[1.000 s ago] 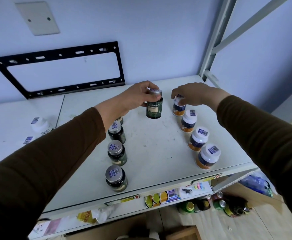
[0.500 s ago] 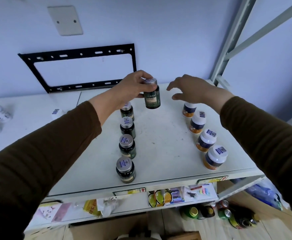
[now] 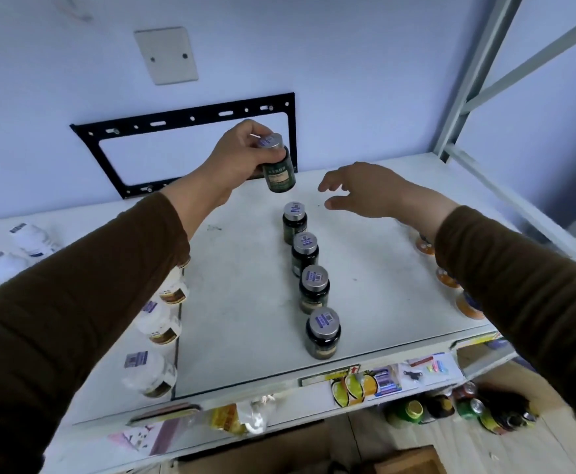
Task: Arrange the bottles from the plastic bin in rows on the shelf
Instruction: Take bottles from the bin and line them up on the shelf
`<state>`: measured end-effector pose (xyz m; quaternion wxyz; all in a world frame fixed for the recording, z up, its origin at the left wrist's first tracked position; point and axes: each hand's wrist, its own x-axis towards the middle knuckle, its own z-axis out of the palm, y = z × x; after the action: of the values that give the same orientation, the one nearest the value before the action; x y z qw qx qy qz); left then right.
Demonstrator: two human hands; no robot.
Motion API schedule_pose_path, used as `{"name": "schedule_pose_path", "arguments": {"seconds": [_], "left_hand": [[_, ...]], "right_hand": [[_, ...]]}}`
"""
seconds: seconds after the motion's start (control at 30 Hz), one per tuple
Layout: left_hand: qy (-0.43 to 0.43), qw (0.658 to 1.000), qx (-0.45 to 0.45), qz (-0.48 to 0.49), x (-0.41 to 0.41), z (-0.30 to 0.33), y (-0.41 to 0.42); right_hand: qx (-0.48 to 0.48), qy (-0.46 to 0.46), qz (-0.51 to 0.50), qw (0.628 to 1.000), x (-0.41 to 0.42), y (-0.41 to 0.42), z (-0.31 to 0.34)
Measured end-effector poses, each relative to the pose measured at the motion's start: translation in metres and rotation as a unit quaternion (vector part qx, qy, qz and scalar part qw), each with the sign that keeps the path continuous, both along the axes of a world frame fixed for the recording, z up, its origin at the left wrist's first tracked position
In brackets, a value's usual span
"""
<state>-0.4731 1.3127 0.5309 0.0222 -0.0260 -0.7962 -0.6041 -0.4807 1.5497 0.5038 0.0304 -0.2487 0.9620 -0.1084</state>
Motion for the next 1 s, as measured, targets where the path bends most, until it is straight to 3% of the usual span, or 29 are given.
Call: {"name": "schedule_pose_path", "arguments": {"seconds": [0.37, 0.63, 1.0], "left_hand": [[-0.01, 0.999, -0.026, -0.044, -0.052, -0.051, -0.032], [-0.065, 0.991, -0.094, -0.068, -0.086, -0.102, -0.018], [-0.07, 0.988, -0.114, -0.076, -0.098, -0.116, -0.008]], "right_hand": [[0.033, -0.008, -0.089, 0.995, 0.041, -0.049, -0.013], [0.066, -0.002, -0.103, 0.992, 0.037, -0.049, -0.014], [0.071, -0.006, -0.114, 0.991, 0.034, -0.039, -0.019]]}}
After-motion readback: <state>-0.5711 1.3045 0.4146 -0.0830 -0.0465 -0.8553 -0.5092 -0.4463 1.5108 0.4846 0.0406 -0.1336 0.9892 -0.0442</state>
